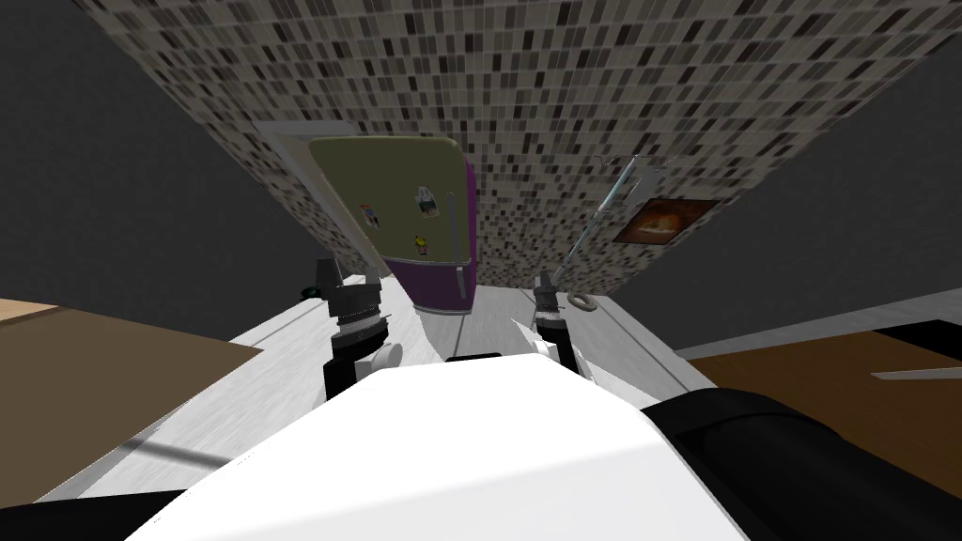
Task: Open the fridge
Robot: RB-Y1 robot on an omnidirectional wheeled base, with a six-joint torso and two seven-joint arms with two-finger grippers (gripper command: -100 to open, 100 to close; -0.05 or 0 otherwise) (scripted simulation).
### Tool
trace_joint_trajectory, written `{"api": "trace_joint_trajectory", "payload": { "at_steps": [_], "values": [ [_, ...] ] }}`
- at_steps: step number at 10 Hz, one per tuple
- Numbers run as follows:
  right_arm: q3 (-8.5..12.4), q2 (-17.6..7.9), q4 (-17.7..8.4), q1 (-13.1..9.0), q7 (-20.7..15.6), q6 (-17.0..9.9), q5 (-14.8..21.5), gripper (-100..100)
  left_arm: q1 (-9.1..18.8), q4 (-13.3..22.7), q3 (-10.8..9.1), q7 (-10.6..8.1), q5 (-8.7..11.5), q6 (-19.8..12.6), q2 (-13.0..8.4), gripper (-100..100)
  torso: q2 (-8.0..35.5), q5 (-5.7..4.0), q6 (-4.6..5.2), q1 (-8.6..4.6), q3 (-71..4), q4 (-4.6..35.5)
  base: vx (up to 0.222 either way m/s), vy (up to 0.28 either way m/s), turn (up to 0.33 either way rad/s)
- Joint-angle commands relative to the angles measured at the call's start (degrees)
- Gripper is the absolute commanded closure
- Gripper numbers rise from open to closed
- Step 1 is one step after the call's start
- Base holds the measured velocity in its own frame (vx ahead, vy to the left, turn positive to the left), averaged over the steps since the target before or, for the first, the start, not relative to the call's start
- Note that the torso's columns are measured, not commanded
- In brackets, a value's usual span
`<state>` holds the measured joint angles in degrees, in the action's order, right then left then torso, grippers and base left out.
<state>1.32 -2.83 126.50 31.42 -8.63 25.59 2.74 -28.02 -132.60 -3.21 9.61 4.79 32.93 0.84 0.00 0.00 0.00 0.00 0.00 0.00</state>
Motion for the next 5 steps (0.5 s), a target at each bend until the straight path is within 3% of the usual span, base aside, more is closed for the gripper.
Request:
{"api": "trace_joint_trajectory", "payload": {
  "at_steps": [1, 5],
  "values": [
    [0.0, 0.0, 0.0, 0.0, 0.0, 0.0, 0.0, 0, 0.0, 0.0, 0.0, 0.0, 0.0, 0.0, 0.0, 0, 2.32, 0.0, 0.0, 0.0, -4.67, 2.35, 0.0, 0.0, 0.0],
    [0.0, 0.0, 0.01, 0.0, 0.0, 0.0, 0.0, 0, 0.0, -0.01, 0.0, 0.0, 0.0, 0.0, 0.0, 0, 18.45, 0.0, 0.0, 0.0, -36.92, 18.46, 0.0, 0.0, 0.0]
  ]
}}
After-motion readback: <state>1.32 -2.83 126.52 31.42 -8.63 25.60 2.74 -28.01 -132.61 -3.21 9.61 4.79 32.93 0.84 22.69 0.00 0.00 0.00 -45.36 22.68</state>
